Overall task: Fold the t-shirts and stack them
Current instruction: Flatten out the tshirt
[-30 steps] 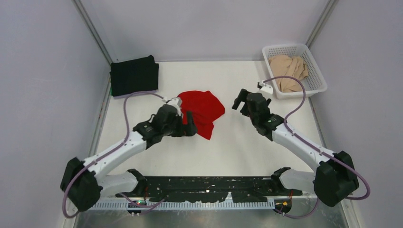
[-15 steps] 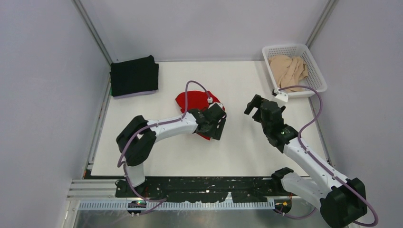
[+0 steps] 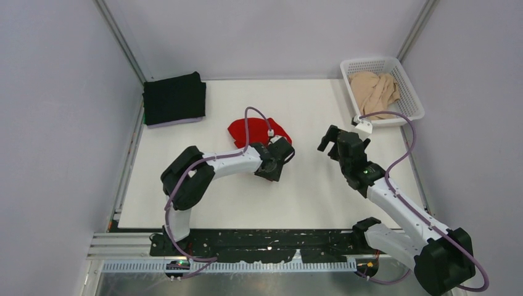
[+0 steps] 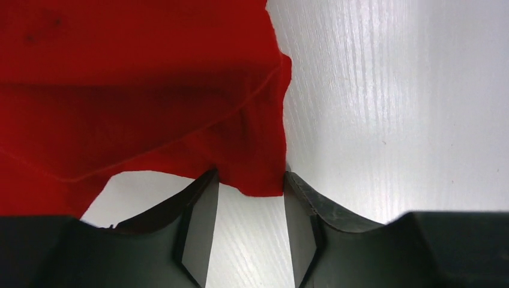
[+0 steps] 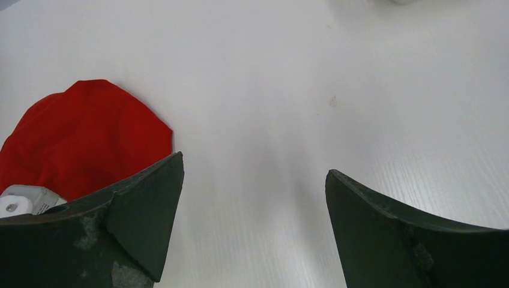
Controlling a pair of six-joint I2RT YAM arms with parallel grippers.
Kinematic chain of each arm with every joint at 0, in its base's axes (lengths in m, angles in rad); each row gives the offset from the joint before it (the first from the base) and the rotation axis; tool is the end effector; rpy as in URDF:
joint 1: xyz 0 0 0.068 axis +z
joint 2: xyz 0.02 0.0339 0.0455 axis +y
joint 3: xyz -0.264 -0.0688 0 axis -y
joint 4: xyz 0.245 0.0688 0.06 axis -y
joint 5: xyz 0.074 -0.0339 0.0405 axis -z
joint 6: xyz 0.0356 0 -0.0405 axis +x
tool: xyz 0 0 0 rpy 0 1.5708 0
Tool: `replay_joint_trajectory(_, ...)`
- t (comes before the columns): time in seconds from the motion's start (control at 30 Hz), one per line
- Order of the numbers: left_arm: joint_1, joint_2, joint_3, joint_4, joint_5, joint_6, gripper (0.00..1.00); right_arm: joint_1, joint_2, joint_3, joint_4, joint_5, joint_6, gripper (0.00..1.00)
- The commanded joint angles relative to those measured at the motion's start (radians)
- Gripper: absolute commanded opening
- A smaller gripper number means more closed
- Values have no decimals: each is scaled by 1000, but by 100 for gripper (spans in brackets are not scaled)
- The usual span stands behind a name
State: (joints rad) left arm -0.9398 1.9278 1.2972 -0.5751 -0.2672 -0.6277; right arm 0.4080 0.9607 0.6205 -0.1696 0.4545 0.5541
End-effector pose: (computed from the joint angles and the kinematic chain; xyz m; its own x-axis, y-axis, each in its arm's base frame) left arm 0.2342 -0.3047 0.1637 -0.8707 0.2316 -0.4338 0.2617 0.9651 -0.0101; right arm 0.2010 0.0699 0.2530 -0.3834 0.3493 -0.8550 0.2317 0.9325 0.2771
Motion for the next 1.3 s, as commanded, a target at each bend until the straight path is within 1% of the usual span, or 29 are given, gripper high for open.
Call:
replay_joint_trajectory(0.0, 33, 29, 8, 55, -18, -29, 42, -4, -1, 3, 16, 1, -11, 96)
replay_joint_trajectory(0.03, 34, 35, 7, 62, -10, -28, 39, -4, -3, 3, 16, 2, -12, 96)
replay_joint_trajectory(0.07, 36, 40, 6, 68, -4, -27, 29, -5, -5, 2, 17, 5, -13, 96)
replay_joint_trajectory(0.13, 36, 37, 4, 66, -5, -29, 1, -4, -8, 1, 15, 14, -17, 96)
replay_joint_trajectory(0.2, 38, 11, -12, 61, -25, -32, 0, -4, -12, -3, 24, 18, -28, 96)
replay_joint_trajectory(0.3, 39, -113, -74, 57, -68, -35, 0, -5, -27, -15, 54, 2, -51, 96)
replay_joint_trajectory(0.4, 41, -288, -161, 59, -105, -35, 0, -5, -38, -43, 142, -89, -89, 96)
replay_joint_trajectory(0.53, 56, -530, -299, 67, -192, -54, 0, 5, -32, -56, 233, -204, -139, 96)
replay_joint_trajectory(0.67, 106, -661, -326, -79, -224, -123, 0, 63, 15, -44, 288, -252, -199, 96)
replay_joint_trajectory(0.7, 112, -686, -334, -114, -242, -140, 0, 98, 27, -39, 302, -251, -221, 96)
replay_joint_trajectory(0.73, 116, -707, -342, -133, -253, -154, 0, 117, 58, -23, 306, -248, -233, 96)
replay_joint_trajectory(0.77, 118, -725, -356, -138, -265, -160, 0, 164, 74, -12, 313, -241, -246, 96)
replay_joint_trajectory(0.8, 121, -747, -367, -137, -268, -163, 0, 217, 115, 12, 314, -237, -277, 96)
replay_joint_trajectory(0.93, 141, -780, -411, -123, -262, -172, 0, 351, 263, 115, 287, -264, -398, 100)
replay_joint_trajectory(1.0, 144, -787, -427, -113, -259, -171, 0, 385, 346, 165, 257, -281, -420, 97)
replay_joint_trajectory(1.1, 145, -794, -449, -103, -257, -173, 0, 395, 462, 214, 209, -279, -368, 94)
replay_joint_trajectory(1.2, 149, -795, -463, -100, -262, -172, 0, 397, 536, 245, 180, -290, -338, 91)
replay_joint_trajectory(1.27, 153, -795, -470, -96, -259, -171, 0, 400, 582, 269, 139, -296, -338, 87)
